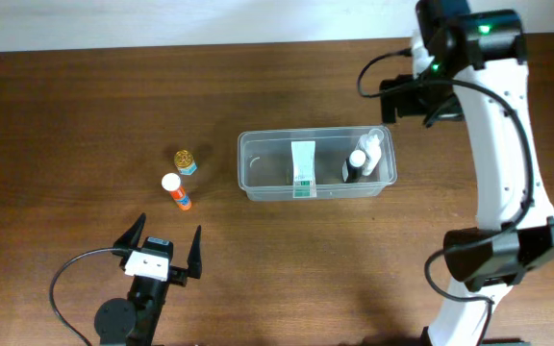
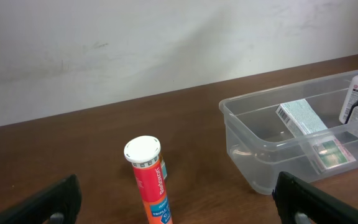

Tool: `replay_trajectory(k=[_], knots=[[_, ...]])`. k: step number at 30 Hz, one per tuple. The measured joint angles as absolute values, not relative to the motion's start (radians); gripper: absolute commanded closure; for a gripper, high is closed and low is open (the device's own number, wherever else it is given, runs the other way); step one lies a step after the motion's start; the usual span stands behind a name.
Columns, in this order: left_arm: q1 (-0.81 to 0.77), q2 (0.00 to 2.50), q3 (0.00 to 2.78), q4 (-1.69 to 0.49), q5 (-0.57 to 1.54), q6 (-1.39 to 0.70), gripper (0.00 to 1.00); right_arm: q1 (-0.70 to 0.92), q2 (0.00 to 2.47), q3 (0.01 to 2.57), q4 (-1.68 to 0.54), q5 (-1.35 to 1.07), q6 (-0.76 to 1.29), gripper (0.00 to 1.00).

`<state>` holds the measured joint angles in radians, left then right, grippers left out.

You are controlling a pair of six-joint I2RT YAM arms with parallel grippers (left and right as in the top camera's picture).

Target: Pack container

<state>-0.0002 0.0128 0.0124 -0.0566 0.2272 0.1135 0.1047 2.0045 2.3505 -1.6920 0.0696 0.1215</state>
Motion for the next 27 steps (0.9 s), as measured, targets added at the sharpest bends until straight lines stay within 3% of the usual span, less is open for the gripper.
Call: replay_trajectory(k=[8,14,22,27], knots=[[0.000,0.013,0.012,-0.056,0.227,0.113,0.01,0.105,1.897,2.309,-1.693,0.109,0.137,0.02],[0.000,0.013,0.012,-0.057,0.227,0.113,0.01,0.079,1.635,2.055,-1.693,0.113,0.152,0.02],[0.000,0.013,0.012,-0.057,0.227,0.113,0.00,-0.134,1.472,1.809,-1.681,0.128,0.216,0.02],[0.000,0.013,0.012,-0.056,0.227,0.113,0.01,-0.253,1.478,1.641,-1.528,0.129,0.267,0.02]])
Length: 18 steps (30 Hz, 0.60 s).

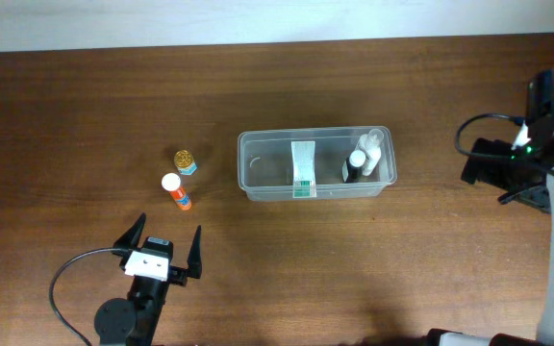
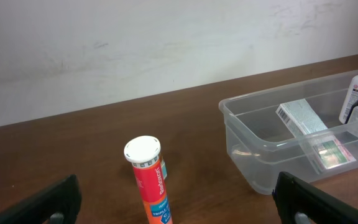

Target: Pack container

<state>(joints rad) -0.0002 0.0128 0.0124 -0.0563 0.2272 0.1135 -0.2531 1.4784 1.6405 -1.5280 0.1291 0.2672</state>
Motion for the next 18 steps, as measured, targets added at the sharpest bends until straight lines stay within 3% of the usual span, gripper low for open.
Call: replay_trajectory(k=[18], knots=[[0.000,0.013,0.012,-0.057,0.227,0.113,0.01,-0.350,1.483,1.303,-1.202,0.054,0.292,0.02]])
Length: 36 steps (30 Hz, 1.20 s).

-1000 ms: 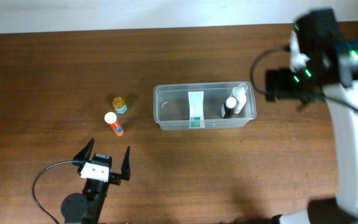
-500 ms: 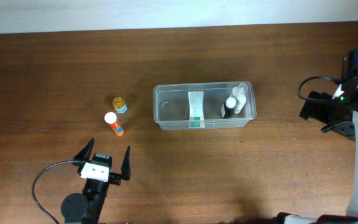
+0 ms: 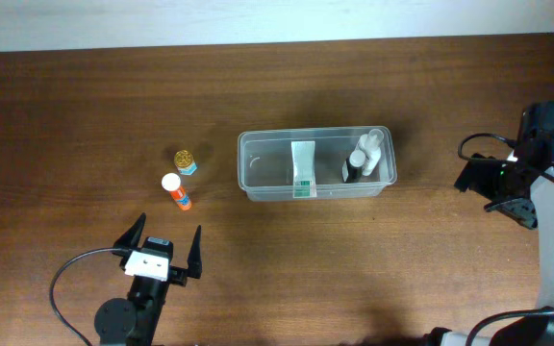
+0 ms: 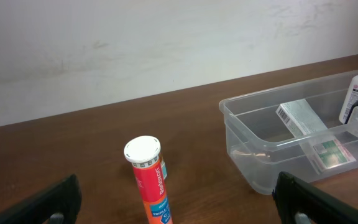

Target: Pack container

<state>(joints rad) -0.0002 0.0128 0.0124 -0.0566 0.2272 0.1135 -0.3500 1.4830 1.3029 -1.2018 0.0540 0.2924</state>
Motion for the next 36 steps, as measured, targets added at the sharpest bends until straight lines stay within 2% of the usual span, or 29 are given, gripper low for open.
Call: replay_trajectory(k=[29,36], knots=[[0.000,0.013,0.012,-0.056,0.228,0.113,0.01,-0.350,1.483,1.303,-1.195,0.032,0.292,0.02],[0.000,0.012,0.010,0.159,0.287,0.112,0.01,-0.350,1.483,1.303,-1.195,0.032,0.292,0.02]])
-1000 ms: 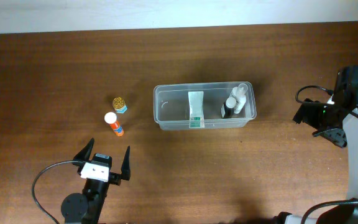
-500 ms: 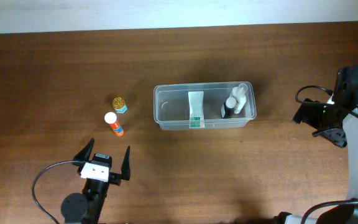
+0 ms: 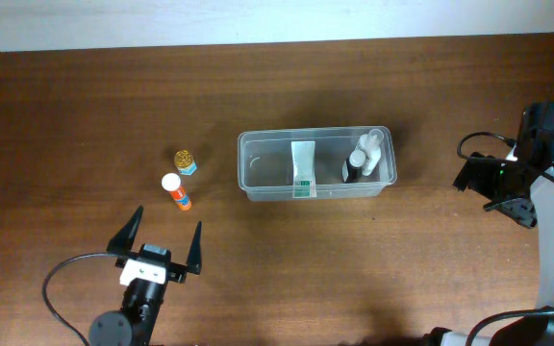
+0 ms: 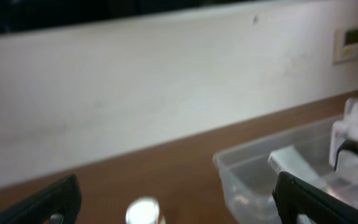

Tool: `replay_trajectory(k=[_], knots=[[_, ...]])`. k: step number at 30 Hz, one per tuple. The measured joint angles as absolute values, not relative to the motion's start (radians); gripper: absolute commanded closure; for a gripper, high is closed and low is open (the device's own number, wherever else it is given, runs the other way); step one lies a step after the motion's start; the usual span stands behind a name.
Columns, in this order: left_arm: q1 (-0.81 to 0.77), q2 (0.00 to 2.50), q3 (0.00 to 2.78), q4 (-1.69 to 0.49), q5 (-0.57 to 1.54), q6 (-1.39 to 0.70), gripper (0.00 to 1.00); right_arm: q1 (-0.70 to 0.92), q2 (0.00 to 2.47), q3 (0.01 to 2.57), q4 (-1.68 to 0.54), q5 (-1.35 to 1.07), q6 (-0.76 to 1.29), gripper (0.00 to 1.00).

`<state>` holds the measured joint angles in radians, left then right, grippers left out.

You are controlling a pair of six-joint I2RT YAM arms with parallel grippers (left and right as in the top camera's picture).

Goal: Pack container
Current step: 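Move the left gripper over the yellow-capped jar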

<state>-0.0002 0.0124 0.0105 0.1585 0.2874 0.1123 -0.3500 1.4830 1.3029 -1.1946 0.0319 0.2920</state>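
A clear plastic container [image 3: 248, 178] sits mid-table, holding a green-and-white box [image 3: 303, 165] and two small bottles [image 3: 362, 159]. Left of it lie an orange tube with a white cap [image 3: 175, 190] and a small round yellow-topped item [image 3: 186, 160]. My left gripper [image 3: 163, 242] stands open just in front of the tube, nothing between its fingers. In the left wrist view the picture is blurred: the tube's white cap [image 4: 143, 211] shows low between the fingers, the container [image 4: 241, 180] to the right. My right arm is at the right edge; its fingers are hidden.
The dark wooden table [image 3: 85, 106] runs to a white wall [image 4: 135, 81] at the back. The right arm's white links and black cable stand along the right edge, well right of the container.
My left gripper has shifted slightly and its wrist camera now looks higher, blurred, with the tube's cap low in the picture. The right arm has not moved.
My right arm first reached over the container's right end by the bottles. It then stood off at the right edge, and a little lower after that. My left gripper stayed open in front of the tube throughout, and only now has it shifted.
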Motion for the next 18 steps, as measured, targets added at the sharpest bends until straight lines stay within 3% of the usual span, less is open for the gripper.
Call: replay_trajectory(k=[10,15,18], knots=[[0.000,0.051,0.127,0.194,0.324,0.040,0.01,-0.350,1.483,1.303,-1.195,0.032,0.292,0.02],[0.000,0.251,0.378,-0.003,0.322,0.029,0.01,-0.350,1.483,1.303,-1.195,0.031,0.293,0.02],[0.000,0.510,0.638,-0.169,0.331,0.026,0.01,-0.350,1.483,1.299,-1.195,0.028,0.292,0.02]])
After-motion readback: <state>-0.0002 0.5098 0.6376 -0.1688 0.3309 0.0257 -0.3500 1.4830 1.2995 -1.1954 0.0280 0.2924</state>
